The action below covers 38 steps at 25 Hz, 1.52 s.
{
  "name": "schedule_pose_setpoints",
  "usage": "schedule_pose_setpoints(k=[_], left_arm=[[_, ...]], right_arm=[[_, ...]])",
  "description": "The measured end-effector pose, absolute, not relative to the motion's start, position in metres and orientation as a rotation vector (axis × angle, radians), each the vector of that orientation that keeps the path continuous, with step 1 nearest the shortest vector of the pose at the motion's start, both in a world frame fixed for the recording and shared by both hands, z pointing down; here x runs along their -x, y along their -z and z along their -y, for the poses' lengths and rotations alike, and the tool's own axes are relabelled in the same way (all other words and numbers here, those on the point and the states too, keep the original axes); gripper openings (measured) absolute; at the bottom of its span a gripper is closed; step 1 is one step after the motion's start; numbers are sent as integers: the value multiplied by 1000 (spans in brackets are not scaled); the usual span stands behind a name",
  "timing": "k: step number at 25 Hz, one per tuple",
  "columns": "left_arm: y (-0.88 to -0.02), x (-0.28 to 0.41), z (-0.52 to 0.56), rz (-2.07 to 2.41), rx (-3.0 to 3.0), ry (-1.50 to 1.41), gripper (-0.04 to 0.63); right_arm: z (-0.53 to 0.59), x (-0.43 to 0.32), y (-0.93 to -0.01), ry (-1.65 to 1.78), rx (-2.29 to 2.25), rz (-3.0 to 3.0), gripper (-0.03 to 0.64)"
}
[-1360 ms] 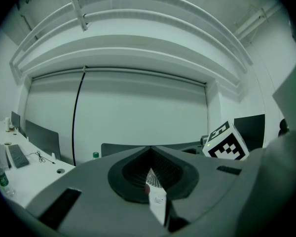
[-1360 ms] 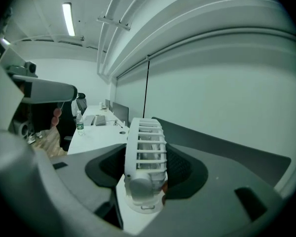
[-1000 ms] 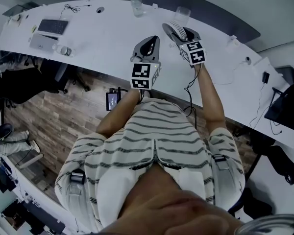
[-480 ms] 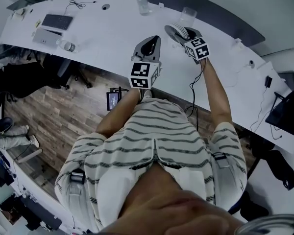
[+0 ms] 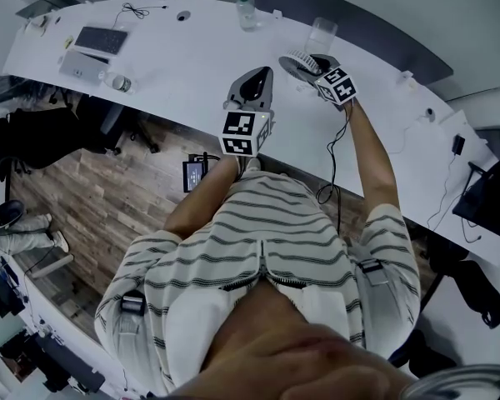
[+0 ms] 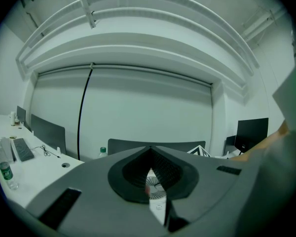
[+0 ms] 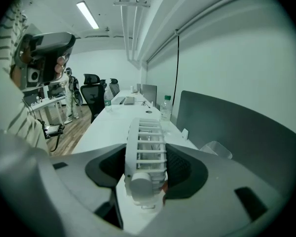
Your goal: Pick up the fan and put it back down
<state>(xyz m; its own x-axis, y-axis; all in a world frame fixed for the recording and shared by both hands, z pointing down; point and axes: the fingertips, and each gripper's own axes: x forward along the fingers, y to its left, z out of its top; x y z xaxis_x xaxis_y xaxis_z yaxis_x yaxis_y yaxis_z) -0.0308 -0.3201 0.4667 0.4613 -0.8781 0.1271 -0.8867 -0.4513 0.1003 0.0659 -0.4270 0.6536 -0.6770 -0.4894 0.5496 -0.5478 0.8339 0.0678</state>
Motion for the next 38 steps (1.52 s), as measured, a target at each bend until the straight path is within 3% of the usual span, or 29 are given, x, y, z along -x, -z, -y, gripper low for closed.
schedule_pose_setpoints(k=[18, 38], left_arm=[[-474, 8, 315, 1520, -2589, -149, 8], [-479, 1, 313, 1485, -2600, -182, 8]], right_arm=[[425, -67, -699, -115, -456, 2387, 232], [432, -82, -698, 11, -609, 2215, 239]])
